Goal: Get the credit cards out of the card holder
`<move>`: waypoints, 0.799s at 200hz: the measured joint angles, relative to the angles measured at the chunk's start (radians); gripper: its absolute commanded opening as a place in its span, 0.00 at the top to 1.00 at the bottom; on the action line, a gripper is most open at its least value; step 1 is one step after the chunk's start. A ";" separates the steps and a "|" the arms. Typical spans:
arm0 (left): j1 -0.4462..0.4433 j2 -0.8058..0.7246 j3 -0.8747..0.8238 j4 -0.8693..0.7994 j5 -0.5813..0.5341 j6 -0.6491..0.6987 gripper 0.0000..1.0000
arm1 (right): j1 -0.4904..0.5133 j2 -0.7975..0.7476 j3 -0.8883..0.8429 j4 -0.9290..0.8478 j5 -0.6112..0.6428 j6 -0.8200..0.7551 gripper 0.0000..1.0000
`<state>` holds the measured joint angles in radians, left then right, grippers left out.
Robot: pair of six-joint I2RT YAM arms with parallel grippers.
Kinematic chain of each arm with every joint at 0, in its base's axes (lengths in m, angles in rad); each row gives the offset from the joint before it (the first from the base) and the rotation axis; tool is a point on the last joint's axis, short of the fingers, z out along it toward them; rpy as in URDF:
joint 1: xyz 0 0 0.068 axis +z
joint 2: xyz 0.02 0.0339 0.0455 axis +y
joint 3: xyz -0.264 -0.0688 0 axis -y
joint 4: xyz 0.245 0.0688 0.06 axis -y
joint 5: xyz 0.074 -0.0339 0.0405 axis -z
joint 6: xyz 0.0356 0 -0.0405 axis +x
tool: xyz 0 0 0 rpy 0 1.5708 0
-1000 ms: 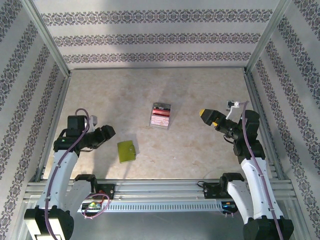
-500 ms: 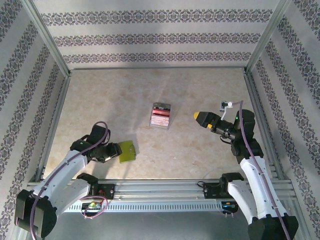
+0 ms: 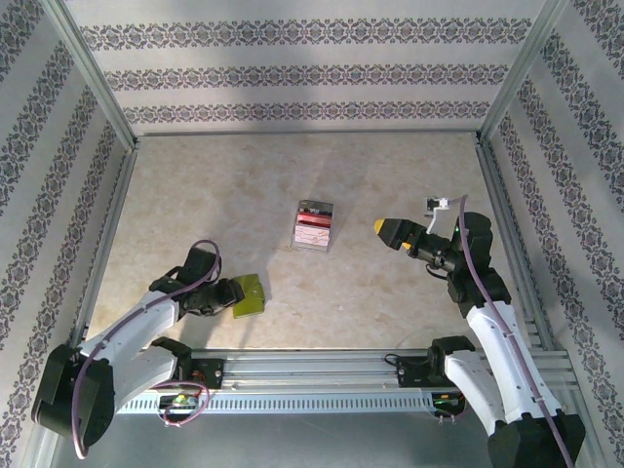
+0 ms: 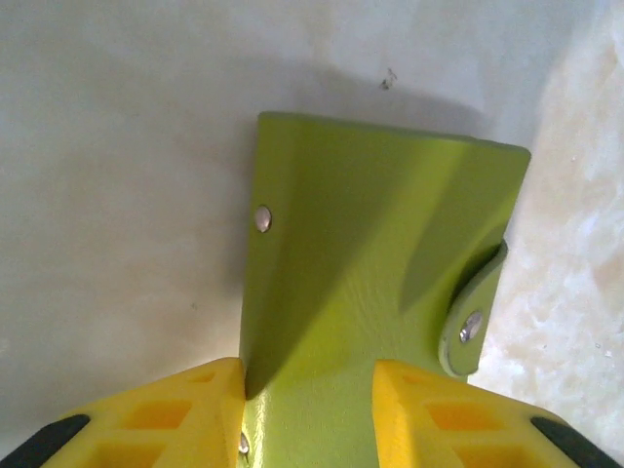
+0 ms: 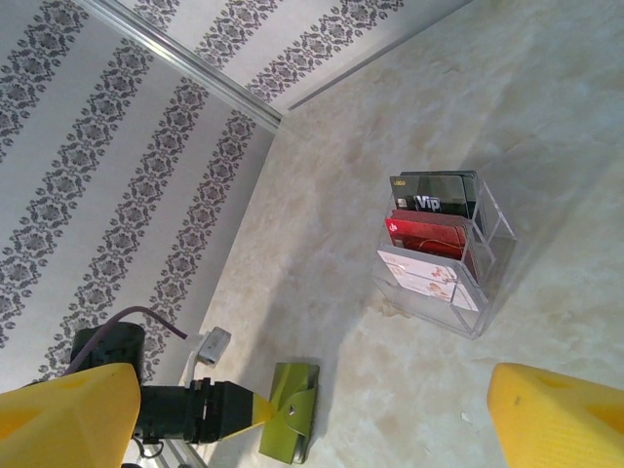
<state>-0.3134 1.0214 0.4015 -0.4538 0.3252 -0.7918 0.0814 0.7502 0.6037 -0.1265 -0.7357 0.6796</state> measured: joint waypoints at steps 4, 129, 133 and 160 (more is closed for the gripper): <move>0.000 0.006 0.000 0.002 -0.002 0.001 0.64 | 0.000 0.000 0.000 0.000 0.003 -0.002 0.08; -0.001 0.034 0.008 0.003 -0.005 0.038 0.96 | 0.035 0.015 -0.026 0.011 0.032 -0.005 0.09; -0.001 0.032 0.008 0.003 -0.005 0.039 0.98 | 0.035 0.016 -0.026 0.012 0.032 -0.005 0.10; -0.008 0.014 0.008 0.007 -0.004 0.050 1.00 | 0.044 0.026 -0.027 0.026 0.031 -0.002 0.10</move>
<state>-0.3218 1.0359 0.4099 -0.4465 0.3210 -0.7418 0.1257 0.7761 0.5766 -0.1005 -0.7044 0.6781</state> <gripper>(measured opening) 0.150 0.905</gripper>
